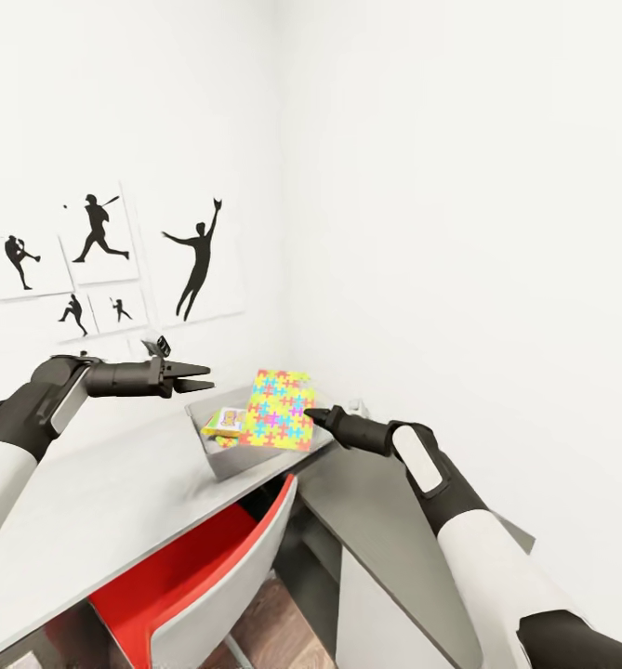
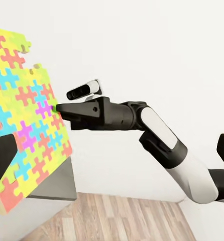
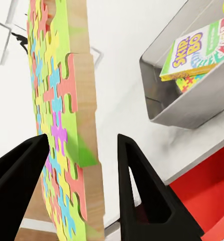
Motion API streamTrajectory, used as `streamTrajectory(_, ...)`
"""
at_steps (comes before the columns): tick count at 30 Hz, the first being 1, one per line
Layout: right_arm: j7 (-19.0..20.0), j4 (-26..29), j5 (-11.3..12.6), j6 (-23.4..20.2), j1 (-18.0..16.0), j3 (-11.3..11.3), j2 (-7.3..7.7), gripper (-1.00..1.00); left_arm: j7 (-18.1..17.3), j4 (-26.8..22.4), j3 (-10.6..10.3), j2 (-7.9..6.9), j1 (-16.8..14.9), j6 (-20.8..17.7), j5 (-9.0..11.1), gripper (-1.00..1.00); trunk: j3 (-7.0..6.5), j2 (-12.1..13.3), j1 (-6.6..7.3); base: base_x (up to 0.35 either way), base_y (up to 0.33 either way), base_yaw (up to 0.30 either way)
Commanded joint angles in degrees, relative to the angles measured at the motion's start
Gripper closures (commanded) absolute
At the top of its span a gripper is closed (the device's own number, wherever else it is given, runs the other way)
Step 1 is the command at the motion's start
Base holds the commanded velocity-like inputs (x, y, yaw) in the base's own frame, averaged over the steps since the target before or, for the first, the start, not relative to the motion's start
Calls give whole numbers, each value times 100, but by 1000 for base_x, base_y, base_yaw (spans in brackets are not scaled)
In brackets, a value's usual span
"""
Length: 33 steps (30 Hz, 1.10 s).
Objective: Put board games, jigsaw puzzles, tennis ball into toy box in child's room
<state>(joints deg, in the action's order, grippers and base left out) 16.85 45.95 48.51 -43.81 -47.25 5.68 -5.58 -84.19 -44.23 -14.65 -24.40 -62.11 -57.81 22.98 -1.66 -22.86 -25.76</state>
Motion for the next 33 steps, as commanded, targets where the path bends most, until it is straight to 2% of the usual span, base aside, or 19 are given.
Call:
streamTrajectory(1,5,13,-5,-20,-3,-7,-2,100,-25,2,-21,-9,-3,-58,13,-100,6,-5,-2,0,71,94)
streamTrajectory(5,-17,38,0,-22,-4,-42,16,100,-34,2,-21,-21,-3,-56,13,-100,9,-5,-2,0,27,36)
streamTrajectory(7,-23,50,-4,-20,3,-160,14,100,-36,2,-21,-57,-3,-55,20,-100,10,-5,-2,0,3,3)
streamTrajectory(14,-35,132,-14,-19,5,-191,-10,100,-44,2,-20,-65,-3,-56,21,-100,10,-5,-2,0,0,0)
streamTrajectory(21,-335,296,6,-22,5,-190,-13,100,-52,2,-20,-65,-3,-55,20,-100,10,-5,-2,0,56,3)
streamTrajectory(33,-392,309,16,-23,5,-193,-13,100,-54,2,-20,-71,-3,-55,30,-100,10,-5,-2,12,77,241)
